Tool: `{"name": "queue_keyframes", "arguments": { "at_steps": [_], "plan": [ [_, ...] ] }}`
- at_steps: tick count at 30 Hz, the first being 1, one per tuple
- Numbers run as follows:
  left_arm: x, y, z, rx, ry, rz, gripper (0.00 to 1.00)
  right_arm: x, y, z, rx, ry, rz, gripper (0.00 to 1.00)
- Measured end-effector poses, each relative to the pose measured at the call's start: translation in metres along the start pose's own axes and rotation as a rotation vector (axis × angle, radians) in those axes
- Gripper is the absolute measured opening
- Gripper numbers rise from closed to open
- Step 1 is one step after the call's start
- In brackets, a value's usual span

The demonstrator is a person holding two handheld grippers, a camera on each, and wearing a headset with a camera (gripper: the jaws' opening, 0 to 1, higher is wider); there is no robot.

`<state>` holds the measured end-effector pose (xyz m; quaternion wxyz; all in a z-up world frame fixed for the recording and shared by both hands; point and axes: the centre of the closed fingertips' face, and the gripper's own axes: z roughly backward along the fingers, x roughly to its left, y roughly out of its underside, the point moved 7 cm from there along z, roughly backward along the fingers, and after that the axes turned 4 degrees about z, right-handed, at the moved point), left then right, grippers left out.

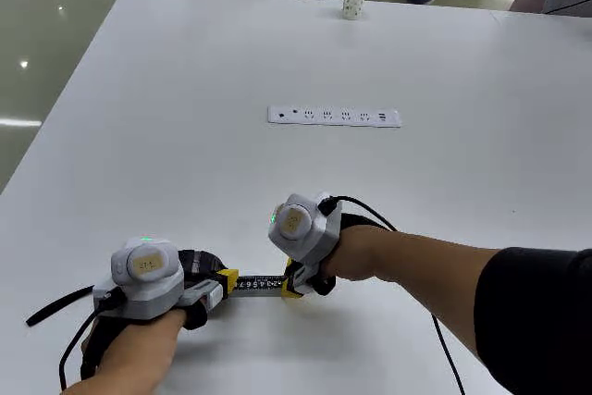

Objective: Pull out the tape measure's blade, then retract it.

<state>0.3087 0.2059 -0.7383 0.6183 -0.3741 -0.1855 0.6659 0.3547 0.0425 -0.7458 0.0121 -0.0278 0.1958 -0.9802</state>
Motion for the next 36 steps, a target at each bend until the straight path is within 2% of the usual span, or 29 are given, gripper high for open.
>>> {"name": "queue_keyframes", "arguments": {
  "at_steps": [36],
  "plan": [
    [0.0, 0.0, 0.0, 0.001, 0.004, 0.003, 0.62, 0.002, -0.013, -0.006, -0.026, -0.008, 0.018, 0.1]
  ]
}}
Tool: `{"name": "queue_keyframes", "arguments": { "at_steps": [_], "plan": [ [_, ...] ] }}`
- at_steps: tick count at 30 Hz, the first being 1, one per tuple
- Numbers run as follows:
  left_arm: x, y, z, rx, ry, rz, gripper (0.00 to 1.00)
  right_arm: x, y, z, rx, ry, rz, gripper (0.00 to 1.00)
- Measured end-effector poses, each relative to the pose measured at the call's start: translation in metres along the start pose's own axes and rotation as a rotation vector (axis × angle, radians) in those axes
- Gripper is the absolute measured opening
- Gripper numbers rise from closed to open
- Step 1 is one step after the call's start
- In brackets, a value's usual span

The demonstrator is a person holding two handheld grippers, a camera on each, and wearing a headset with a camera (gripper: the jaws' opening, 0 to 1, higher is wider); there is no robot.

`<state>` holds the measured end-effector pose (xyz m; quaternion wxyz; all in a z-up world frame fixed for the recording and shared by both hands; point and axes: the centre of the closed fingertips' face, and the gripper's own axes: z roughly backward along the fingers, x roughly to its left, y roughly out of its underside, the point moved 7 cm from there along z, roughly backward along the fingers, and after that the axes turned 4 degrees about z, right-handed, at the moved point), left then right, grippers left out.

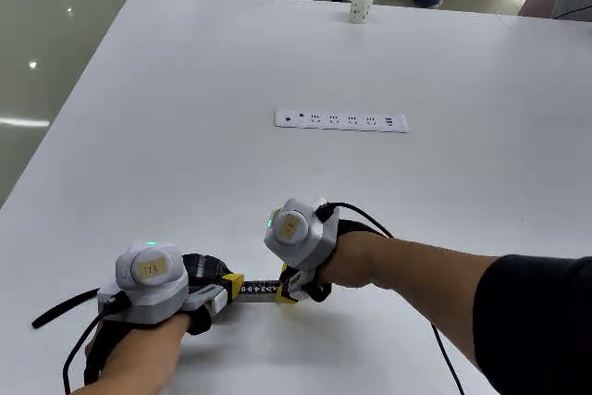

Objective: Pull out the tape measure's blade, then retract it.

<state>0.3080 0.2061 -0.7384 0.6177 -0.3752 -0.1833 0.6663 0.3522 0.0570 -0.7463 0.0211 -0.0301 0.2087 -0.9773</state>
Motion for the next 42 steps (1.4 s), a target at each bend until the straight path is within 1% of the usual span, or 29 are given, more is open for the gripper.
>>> {"name": "queue_keyframes", "arguments": {
  "at_steps": [2, 15, 19, 29, 42],
  "plan": [
    [0.0, 0.0, 0.0, 0.0, 0.0, 0.0, 0.62, 0.001, -0.001, 0.0, -0.001, 0.0, 0.01, 0.1],
    [-0.001, 0.001, 0.001, -0.001, 0.001, 0.004, 0.62, 0.001, -0.005, -0.002, -0.012, 0.004, -0.013, 0.1],
    [-0.001, 0.001, 0.001, 0.0, 0.001, 0.005, 0.62, 0.001, -0.007, -0.003, -0.008, 0.006, -0.003, 0.1],
    [-0.001, 0.0, -0.001, -0.001, 0.002, 0.008, 0.62, 0.001, -0.009, -0.004, -0.016, 0.006, -0.012, 0.1],
    [0.0, -0.001, 0.0, 0.001, 0.005, 0.013, 0.62, 0.001, -0.013, -0.005, -0.023, 0.004, -0.005, 0.1]
  ]
}}
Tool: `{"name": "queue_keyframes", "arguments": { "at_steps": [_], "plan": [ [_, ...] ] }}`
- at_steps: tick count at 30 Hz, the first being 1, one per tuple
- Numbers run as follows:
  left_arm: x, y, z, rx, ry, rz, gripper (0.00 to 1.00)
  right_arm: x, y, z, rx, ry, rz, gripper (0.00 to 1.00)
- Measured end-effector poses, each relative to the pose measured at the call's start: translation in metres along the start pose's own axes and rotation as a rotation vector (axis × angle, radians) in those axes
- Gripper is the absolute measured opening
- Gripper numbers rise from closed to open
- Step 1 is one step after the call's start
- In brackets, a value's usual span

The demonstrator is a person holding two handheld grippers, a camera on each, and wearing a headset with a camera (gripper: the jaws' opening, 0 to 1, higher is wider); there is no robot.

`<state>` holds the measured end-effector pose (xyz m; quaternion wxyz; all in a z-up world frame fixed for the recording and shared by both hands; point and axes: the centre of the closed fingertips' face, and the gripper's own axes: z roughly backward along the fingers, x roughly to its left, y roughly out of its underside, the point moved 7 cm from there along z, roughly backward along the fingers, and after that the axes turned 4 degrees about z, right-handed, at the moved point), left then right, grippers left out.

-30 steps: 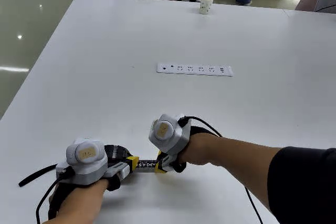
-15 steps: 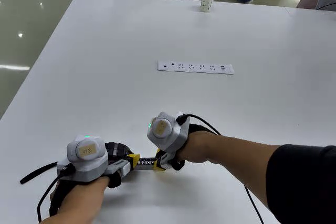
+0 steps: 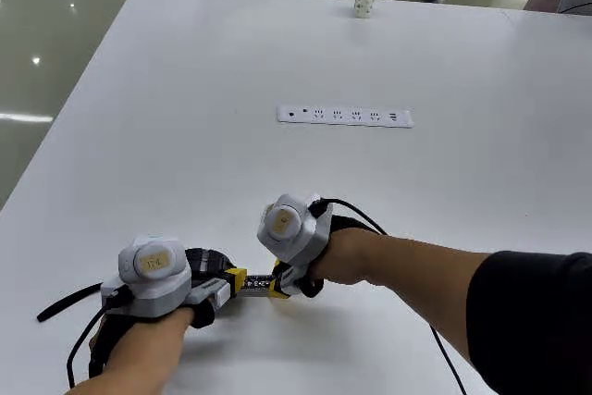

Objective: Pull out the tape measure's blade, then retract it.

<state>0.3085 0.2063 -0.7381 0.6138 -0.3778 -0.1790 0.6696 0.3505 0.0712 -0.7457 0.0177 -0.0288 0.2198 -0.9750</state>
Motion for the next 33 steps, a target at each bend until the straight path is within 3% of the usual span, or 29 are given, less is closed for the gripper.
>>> {"name": "queue_keyframes", "arguments": {
  "at_steps": [33],
  "plan": [
    [-0.001, 0.001, 0.003, -0.002, 0.012, 0.019, 0.62, 0.003, -0.012, -0.008, -0.041, -0.001, -0.007, 0.1]
  ]
}}
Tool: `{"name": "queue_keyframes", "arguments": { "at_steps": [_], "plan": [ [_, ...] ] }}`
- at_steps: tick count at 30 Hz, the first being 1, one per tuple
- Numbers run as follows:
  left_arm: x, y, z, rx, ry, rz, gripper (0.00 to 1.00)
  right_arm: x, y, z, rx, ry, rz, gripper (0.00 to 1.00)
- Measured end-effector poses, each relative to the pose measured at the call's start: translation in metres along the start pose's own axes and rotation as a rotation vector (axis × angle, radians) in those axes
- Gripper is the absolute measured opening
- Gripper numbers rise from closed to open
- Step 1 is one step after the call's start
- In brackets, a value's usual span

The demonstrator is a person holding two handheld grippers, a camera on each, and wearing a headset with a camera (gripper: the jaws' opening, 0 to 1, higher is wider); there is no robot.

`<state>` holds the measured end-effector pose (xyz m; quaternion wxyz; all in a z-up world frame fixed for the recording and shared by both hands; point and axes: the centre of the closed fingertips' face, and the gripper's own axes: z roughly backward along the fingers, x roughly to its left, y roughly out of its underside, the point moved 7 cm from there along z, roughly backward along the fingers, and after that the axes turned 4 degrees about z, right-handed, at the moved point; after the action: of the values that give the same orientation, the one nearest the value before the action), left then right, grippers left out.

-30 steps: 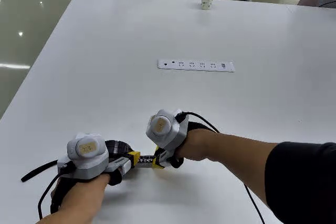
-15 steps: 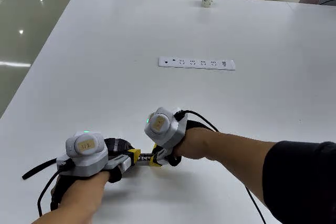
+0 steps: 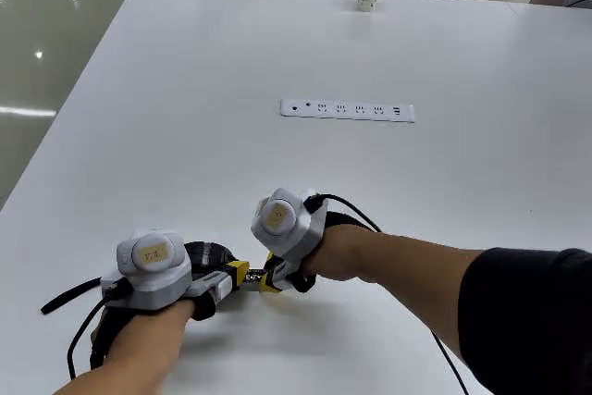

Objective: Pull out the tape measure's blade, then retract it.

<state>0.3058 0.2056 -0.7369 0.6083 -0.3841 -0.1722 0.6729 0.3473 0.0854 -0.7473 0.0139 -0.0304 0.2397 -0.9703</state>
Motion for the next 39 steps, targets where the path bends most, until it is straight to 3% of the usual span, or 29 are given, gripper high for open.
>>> {"name": "queue_keyframes", "arguments": {
  "at_steps": [39],
  "plan": [
    [0.003, 0.0, -0.003, 0.002, 0.0, 0.013, 0.62, 0.0, -0.019, -0.011, -0.03, -0.014, 0.003, 0.1]
  ]
}}
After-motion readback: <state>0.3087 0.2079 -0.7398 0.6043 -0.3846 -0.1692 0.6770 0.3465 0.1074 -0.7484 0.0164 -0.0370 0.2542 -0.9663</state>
